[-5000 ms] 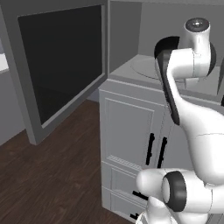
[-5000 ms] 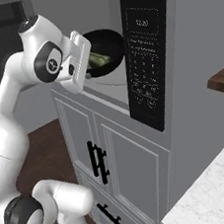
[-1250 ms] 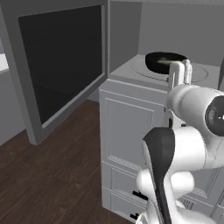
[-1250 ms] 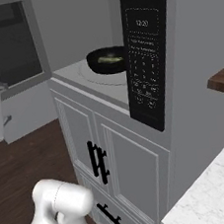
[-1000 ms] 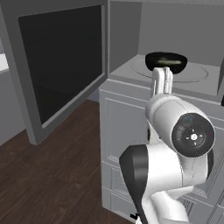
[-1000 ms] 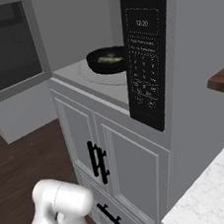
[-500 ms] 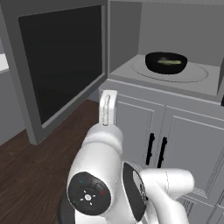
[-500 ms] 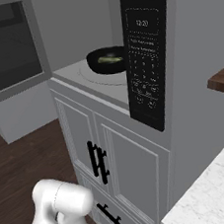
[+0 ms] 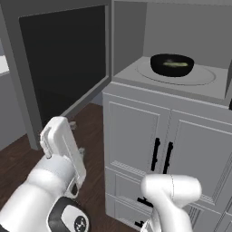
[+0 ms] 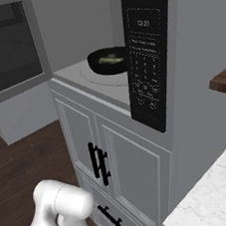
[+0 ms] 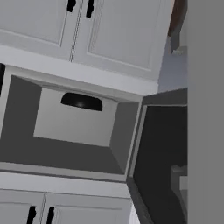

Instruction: Pick the cucumber from the sink and place it in the bowl. Then pick the bowl and place it in the microwave. Then close the microwave door and press the start button.

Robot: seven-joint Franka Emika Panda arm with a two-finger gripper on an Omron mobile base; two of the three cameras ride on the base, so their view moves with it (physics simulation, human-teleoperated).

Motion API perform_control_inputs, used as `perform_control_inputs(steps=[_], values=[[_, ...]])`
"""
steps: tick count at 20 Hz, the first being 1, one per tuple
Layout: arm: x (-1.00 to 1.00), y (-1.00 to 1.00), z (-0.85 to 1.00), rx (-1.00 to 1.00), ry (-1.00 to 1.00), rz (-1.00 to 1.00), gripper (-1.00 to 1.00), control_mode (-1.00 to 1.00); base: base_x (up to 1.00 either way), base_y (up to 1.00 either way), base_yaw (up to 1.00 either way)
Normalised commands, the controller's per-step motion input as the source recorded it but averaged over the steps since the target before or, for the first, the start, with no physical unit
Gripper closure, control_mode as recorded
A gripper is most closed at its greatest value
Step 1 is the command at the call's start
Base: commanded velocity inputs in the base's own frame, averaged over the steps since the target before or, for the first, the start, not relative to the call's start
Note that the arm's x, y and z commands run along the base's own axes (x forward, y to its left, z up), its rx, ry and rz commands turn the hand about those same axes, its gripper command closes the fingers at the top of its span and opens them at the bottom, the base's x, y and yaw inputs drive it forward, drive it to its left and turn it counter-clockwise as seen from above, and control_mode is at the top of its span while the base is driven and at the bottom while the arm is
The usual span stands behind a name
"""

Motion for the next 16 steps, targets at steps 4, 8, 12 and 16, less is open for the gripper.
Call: perform_control_inputs(steps=[4, 8, 12, 16], values=[[0.08, 1.00, -0.46, -0.01, -0.17, -0.19, -1.00, -1.00, 0.00, 0.00, 0.00], [0.06, 0.99, -0.50, 0.00, -0.19, -0.16, -1.00, -1.00, 0.00, 0.00, 0.00], [0.12, 1.00, -0.39, 0.00, -0.15, -0.15, -1.00, -1.00, 0.00, 0.00, 0.00], [0.62, 0.68, -0.20, 0.00, 0.00, -0.10, -1.00, -1.00, 0.00, 0.00, 0.00]])
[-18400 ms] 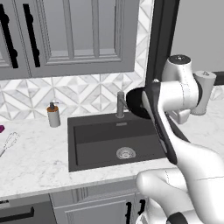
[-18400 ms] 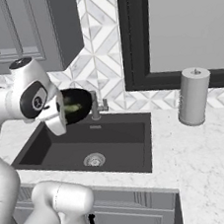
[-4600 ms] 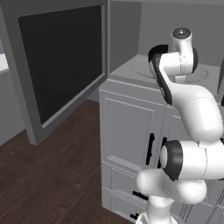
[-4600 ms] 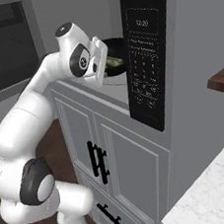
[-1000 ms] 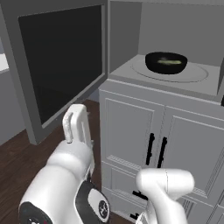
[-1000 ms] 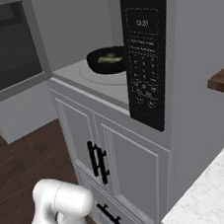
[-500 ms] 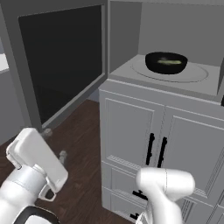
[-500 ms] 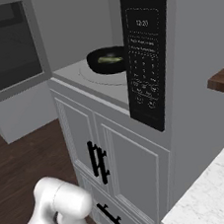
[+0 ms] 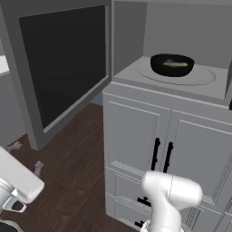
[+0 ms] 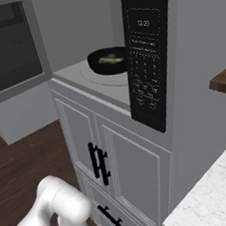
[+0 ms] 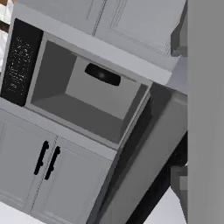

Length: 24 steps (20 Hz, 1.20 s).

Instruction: Pick the cucumber from the sink and place it in the bowl. Then pick the bowl and place it in the microwave. Then close the microwave door and press the start button.

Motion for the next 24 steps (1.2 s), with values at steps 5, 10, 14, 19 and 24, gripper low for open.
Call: perform_control_inputs(steps=[5, 10, 14, 19, 24], values=[[0.70, 0.79, -0.43, 0.00, 0.00, 0.00, -1.00, -1.00, 0.00, 0.00, 0.00], [0.77, 0.60, -0.43, 0.01, 0.00, 0.00, -1.00, -1.00, 0.00, 0.00, 0.00], [0.97, 0.01, -0.19, 0.03, -0.01, 0.00, -1.00, -1.00, 0.00, 0.00, 0.00], [0.65, -0.15, 0.01, 0.05, -0.15, 0.00, -1.00, -1.00, 0.00, 0.00, 0.00], [0.01, -0.84, 0.29, 0.14, -0.35, 0.00, -1.00, -1.00, 0.00, 0.00, 0.00]])
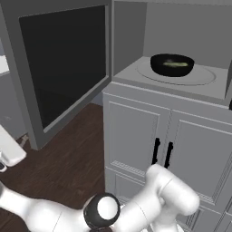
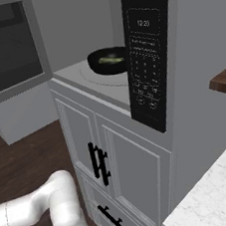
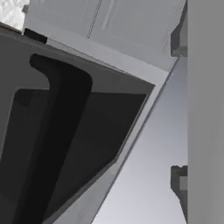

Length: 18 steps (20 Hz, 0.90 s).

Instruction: Pick the cucumber from the sink and place it in the bowl. Then pick the bowl and place it in the microwave. Then close the microwave door and press the start button.

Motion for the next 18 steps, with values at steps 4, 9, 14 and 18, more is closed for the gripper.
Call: perform_control_inputs(steps=[4, 9, 14, 18], values=[[0.00, -0.97, 0.44, 0.16, -0.20, 0.00, -1.00, -1.00, 0.00, 0.00, 0.00], [-0.13, -1.00, 0.31, 0.21, -0.07, 0.00, -1.00, -1.00, 0.00, 0.00, 0.00], [-0.83, -1.00, 0.27, 0.22, 0.03, -0.01, -1.00, -1.00, 0.00, 0.00, 0.00], [-0.67, -1.00, 0.26, 0.29, 0.01, -0.02, -1.00, -1.00, 0.00, 0.00, 0.00]])
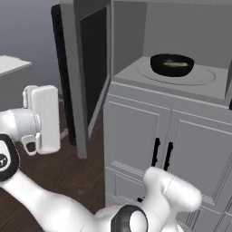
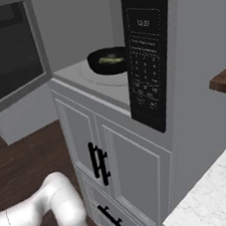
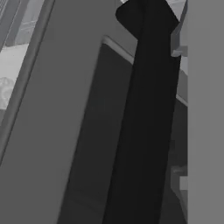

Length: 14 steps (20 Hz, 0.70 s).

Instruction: Pick the cucumber from the sink and place it in the bowl. Then pick the bowl and place it in the microwave. Then close the microwave door and press the start button.

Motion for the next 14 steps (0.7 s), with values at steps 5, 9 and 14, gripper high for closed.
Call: perform_control_inputs(steps=[5, 9, 14], values=[[0.02, -1.00, 0.07, 0.25, 0.09, 0.00, -1.00, -1.00, 0.00, 0.00, 0.00], [0.13, -1.00, 0.00, 0.22, 0.15, 0.00, -1.00, -1.00, 0.00, 0.00, 0.00], [0.01, -1.00, 0.02, 0.20, 0.14, 0.00, -1.00, -1.00, 0.00, 0.00, 0.00]])
